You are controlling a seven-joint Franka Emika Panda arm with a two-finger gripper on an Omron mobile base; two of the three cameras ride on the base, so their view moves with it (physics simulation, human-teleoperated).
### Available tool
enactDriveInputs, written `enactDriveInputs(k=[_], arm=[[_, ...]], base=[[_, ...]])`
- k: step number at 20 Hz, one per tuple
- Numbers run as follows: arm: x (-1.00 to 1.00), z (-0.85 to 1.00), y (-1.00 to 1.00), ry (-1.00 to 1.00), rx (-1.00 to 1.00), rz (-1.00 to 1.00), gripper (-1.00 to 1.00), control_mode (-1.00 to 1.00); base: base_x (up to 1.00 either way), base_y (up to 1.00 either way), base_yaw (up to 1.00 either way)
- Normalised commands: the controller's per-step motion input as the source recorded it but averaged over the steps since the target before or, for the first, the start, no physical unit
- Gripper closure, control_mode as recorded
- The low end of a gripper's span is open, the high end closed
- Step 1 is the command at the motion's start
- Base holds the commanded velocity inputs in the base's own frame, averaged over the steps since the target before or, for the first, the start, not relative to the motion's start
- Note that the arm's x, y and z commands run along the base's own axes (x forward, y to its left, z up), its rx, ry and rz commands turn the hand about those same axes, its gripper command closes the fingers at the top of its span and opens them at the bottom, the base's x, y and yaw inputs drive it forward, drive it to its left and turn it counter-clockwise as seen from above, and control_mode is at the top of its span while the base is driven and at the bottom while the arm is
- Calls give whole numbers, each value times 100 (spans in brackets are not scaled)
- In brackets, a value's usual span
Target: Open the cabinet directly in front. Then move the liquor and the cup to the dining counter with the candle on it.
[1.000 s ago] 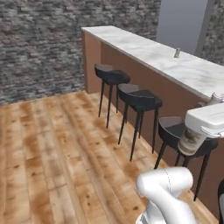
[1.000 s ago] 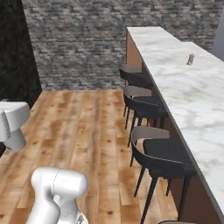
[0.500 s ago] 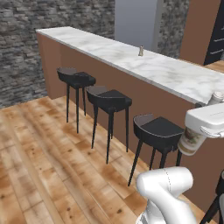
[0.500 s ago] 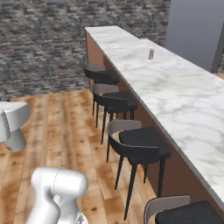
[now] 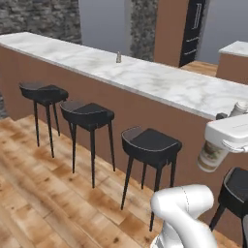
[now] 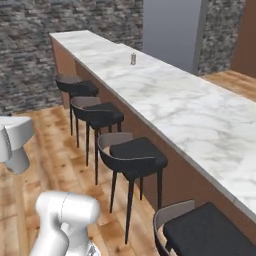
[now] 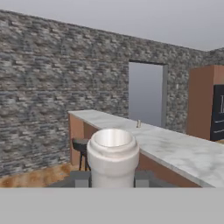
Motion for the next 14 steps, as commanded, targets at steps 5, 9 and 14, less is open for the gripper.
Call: enactDriveInputs(k=[5,9,14], arm=[[0,0,0,0,0,0,100,100],[0,0,0,0,0,0,100,100],[0,0,0,0,0,0,100,100]], base=[[3,43,-47],[0,57,-48],[-6,67,-44]])
